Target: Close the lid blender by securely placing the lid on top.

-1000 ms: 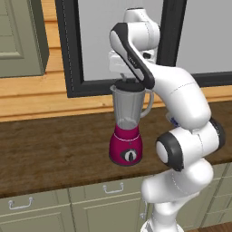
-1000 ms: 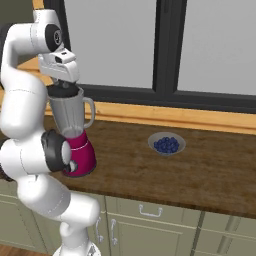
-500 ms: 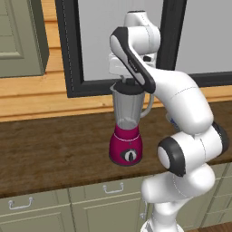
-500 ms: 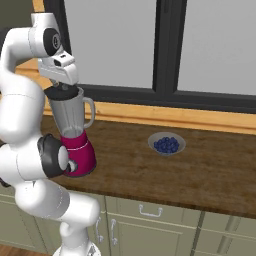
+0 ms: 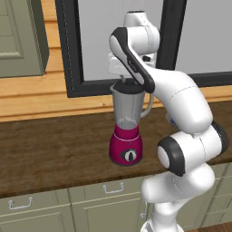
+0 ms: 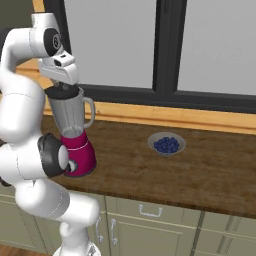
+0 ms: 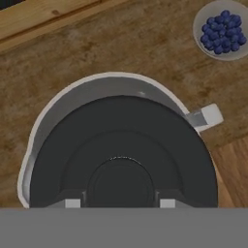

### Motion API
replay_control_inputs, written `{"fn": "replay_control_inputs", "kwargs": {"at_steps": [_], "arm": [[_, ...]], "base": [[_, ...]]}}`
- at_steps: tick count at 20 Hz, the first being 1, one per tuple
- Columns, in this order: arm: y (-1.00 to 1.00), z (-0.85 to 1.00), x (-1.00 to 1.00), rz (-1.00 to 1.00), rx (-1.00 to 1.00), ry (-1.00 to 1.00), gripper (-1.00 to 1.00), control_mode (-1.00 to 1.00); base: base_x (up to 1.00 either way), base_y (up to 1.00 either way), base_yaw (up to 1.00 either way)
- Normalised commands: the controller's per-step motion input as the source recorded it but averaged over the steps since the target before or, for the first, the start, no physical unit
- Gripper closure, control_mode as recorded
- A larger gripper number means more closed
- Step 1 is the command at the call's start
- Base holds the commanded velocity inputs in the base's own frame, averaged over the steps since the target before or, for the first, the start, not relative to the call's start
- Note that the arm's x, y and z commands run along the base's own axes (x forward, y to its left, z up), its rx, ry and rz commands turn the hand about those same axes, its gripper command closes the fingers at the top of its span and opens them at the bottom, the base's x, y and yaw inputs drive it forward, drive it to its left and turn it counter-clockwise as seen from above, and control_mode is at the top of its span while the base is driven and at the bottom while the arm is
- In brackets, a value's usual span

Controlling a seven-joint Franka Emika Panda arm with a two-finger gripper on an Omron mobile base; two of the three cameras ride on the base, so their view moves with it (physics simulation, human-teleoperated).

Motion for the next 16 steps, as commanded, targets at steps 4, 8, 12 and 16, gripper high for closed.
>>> {"fn": "replay_control_inputs", "kwargs": {"at_steps": [4,8,12,16], "arm": [[0.0,0.0,0.28,0.0,0.0,0.0,1.0,-1.0],[0.0,0.0,0.23,0.0,0.0,-0.01,1.0,-1.0],[0.0,0.0,0.14,0.0,0.0,-0.04,1.0,-1.0],[0.0,0.0,0.07,0.0,0.0,-0.07,1.0,-1.0]], "base": [[0.0,0.0,0.0],[0.0,0.0,0.0],[0.0,0.0,0.0],[0.0,0.0,0.0]]}}
